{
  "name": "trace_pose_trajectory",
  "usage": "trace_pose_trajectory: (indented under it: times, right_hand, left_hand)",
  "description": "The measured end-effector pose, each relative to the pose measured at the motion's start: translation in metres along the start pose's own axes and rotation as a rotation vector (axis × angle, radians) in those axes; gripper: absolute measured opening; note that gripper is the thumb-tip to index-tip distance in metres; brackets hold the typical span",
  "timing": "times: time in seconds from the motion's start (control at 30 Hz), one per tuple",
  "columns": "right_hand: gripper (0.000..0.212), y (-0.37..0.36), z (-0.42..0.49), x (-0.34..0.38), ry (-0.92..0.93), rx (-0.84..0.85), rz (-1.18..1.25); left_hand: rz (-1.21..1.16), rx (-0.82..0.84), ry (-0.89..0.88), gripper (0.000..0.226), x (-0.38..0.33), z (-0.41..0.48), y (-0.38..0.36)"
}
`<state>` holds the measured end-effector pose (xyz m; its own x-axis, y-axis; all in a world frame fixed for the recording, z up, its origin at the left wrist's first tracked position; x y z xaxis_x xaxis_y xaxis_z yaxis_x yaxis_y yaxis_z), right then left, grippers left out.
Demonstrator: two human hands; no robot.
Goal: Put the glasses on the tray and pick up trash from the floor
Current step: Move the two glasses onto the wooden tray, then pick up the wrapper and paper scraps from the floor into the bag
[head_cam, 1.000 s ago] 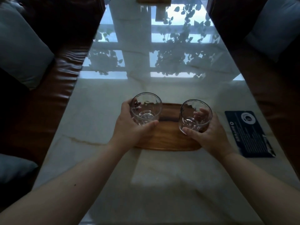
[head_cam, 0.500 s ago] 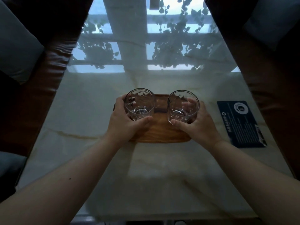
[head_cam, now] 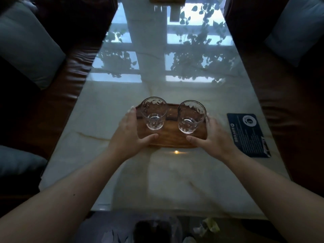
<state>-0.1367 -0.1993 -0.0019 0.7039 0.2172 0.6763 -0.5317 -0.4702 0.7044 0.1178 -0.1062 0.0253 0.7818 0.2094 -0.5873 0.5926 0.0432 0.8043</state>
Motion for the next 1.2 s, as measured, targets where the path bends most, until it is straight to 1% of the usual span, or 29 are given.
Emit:
trace_pose_trajectory:
  times: [0.1,0.17,0.23,0.3,0.43,0.57,0.73,0.83,0.93,1.1,1.2]
  right_hand:
    - [0.108,-0.002,-0.029,0.013,-0.029,0.108,-0.198]
    - [0.105,-0.002,-0.053,0.027,0.037,0.145,-0.327]
    - [0.102,-0.003,-0.078,0.043,0.12,0.156,-0.458]
    - [0.1,-0.004,-0.1,0.055,0.172,0.142,-0.54]
    - [0.099,-0.014,-0.146,0.069,0.21,0.121,-0.602]
    - [0.098,-0.032,-0.195,0.068,0.161,0.126,-0.599]
    - [0.093,-0.061,-0.253,0.054,0.146,0.106,-0.593]
    - [0.09,-0.08,-0.282,0.033,0.168,0.126,-0.587]
    - [0.088,-0.099,-0.301,-0.006,0.192,0.146,-0.605]
    - [0.087,-0.142,-0.305,-0.108,0.178,0.197,-0.605]
    - [0.085,-0.175,-0.297,-0.18,0.157,0.234,-0.608]
  left_hand:
    - [0.189,0.011,0.014,0.106,-0.013,-0.035,0.016]
    - [0.275,0.016,-0.012,0.099,-0.025,-0.064,0.022]
    - [0.38,0.024,-0.082,0.09,-0.039,-0.094,0.023]
    - [0.452,0.044,-0.152,0.085,-0.05,-0.119,0.021]
    - [0.5,0.077,-0.245,0.08,-0.062,-0.158,0.014]
    - [0.471,0.124,-0.299,0.077,-0.064,-0.201,0.001]
    - [0.472,0.175,-0.368,0.073,-0.066,-0.249,-0.031]
    - [0.475,0.211,-0.401,0.073,-0.069,-0.273,-0.063]
    - [0.478,0.242,-0.425,0.073,-0.072,-0.29,-0.109]
    - [0.464,0.274,-0.475,0.062,-0.065,-0.302,-0.211]
    - [0.441,0.344,-0.418,0.059,-0.051,-0.299,-0.287]
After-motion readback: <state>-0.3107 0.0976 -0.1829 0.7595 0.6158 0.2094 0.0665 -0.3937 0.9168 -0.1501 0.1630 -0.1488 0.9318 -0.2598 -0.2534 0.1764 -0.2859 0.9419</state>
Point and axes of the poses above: each hand's wrist, its own z-axis towards the middle knuckle, its own y-axis out of the back of the hand, x = y × z, the point moved 8 cm from there along z, towards the middle knuckle, and after that the axes turned 9 degrees about x, right-handed, at the moved point
